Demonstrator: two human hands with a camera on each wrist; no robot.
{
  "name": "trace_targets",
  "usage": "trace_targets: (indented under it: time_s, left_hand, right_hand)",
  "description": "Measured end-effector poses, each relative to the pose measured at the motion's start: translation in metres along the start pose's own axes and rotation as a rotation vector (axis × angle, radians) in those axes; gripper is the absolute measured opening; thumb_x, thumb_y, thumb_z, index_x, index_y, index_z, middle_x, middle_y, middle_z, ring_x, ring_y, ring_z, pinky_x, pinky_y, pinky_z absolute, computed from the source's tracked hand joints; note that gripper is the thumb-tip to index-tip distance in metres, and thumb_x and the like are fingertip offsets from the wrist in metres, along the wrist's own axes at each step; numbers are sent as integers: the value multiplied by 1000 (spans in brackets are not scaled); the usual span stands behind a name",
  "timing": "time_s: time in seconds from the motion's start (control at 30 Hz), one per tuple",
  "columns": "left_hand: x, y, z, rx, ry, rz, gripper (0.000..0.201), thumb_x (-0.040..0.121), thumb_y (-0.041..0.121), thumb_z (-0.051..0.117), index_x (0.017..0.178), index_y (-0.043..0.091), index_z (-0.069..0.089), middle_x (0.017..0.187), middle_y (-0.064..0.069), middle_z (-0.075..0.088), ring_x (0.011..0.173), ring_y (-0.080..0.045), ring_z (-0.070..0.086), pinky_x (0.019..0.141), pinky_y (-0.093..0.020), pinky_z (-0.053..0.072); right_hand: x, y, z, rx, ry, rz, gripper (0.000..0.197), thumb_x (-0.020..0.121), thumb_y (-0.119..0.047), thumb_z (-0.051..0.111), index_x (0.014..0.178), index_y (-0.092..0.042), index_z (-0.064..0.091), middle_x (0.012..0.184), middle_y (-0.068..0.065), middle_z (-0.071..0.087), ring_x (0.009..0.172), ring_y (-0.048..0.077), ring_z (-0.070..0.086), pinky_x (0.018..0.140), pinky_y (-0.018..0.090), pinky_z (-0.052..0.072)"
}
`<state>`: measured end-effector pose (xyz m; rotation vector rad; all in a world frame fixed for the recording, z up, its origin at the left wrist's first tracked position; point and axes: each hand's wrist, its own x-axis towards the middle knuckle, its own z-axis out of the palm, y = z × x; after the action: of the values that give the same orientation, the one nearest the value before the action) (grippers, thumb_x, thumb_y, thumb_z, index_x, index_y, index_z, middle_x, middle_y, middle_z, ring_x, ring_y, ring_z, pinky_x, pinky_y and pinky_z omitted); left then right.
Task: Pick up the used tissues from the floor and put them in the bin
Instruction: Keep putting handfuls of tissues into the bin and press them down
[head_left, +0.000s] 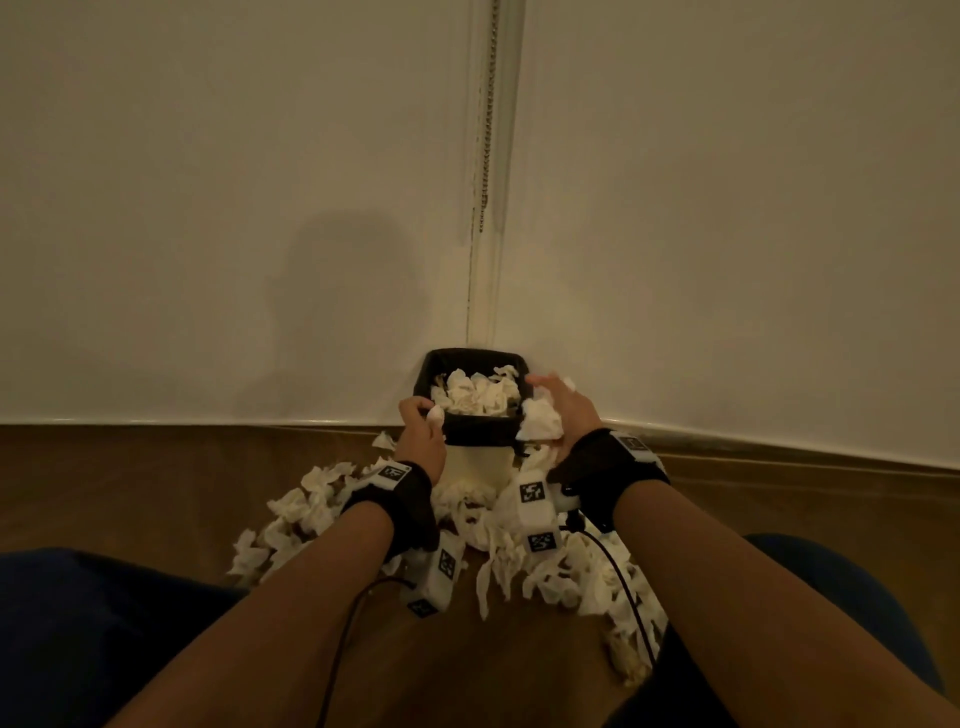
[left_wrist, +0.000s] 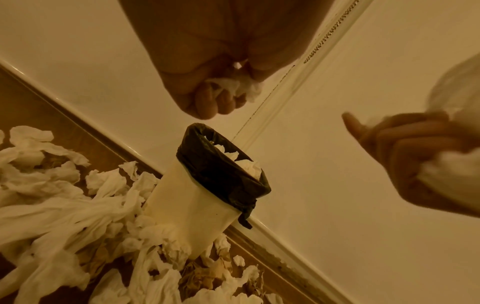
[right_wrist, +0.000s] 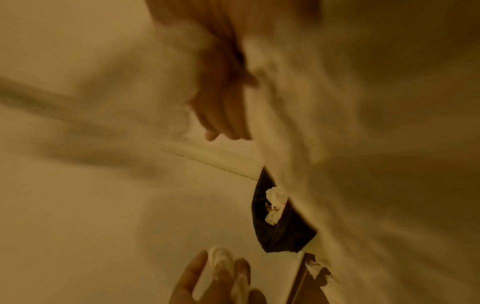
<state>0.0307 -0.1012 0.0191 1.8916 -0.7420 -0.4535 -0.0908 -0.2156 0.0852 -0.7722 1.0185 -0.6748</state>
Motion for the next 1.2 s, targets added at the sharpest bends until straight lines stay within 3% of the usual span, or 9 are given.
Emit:
trace_targets:
  time_s: [0.1,0.23,0.33,0.53,0.63,0.83,0.97,1.07,1.2]
  left_hand:
    - [15,5,0,25,-41,2,32,98,4,30,129,7,37,107,-18,52,97,-28,53,83,-35,44]
    - [47,17,0,109,-49,53,39,93,-11,33,112,1,65,127,-25,53,118,-34,52,105,-32,39]
    - [66,24,2,161,-8,63,38,91,-7,36,110,7,65,123,-19,50,114,-30,52,101,-25,40]
    - [105,18,11,-18,59,21,23,89,4,53,110,10,57,106,-14,61,99,-28,58,80,-28,44]
    - [122,3,17,16,85,11,11,83,14,65,93,18,62,93,1,60,87,-16,55,76,-22,40]
    - [143,-30,23,199,87,17,15,83,10,64,75,20,71,101,-1,70,100,-20,61,85,-22,44]
    - [149,-38,26,470,-47,138,18,90,14,57,94,18,74,119,-4,62,107,-23,58,89,-24,43]
    - [149,-38,35,666,-174,223,27,94,14,47,111,13,69,128,-10,53,112,-28,54,94,-29,40]
    - [144,-38,46,824,-270,305,31,95,19,40,117,9,59,125,-13,52,107,-29,54,91,-36,43]
  right_hand:
    - [0,1,4,118,-276,0,64,92,-63,30,89,-9,64,92,14,63,93,28,58,99,39,44]
    - [7,-12,20,375,-331,-68,21,78,-14,34,58,-12,40,65,5,41,64,20,40,73,29,39]
    - [15,-28,32,581,-406,-79,24,58,-9,33,35,-12,41,54,4,39,59,21,37,69,30,35]
    - [68,-42,43,816,-310,-108,8,55,-4,32,54,-12,34,65,9,42,70,25,43,102,34,31]
    - [101,-29,45,828,-245,-114,19,69,2,31,57,-13,29,67,6,37,65,22,38,81,27,35]
    - [151,18,51,-230,-48,-274,30,98,-7,39,122,-2,56,119,11,57,110,26,54,106,38,39]
    - [166,43,55,-900,39,-523,29,93,-4,45,118,-4,61,129,20,51,118,32,50,83,17,37]
    - [169,57,54,-1109,-3,-615,25,91,0,48,100,-20,60,117,17,53,117,33,50,80,22,37]
    - [165,66,52,-1387,94,-589,26,95,-8,45,111,-9,65,118,13,59,116,29,51,90,33,45]
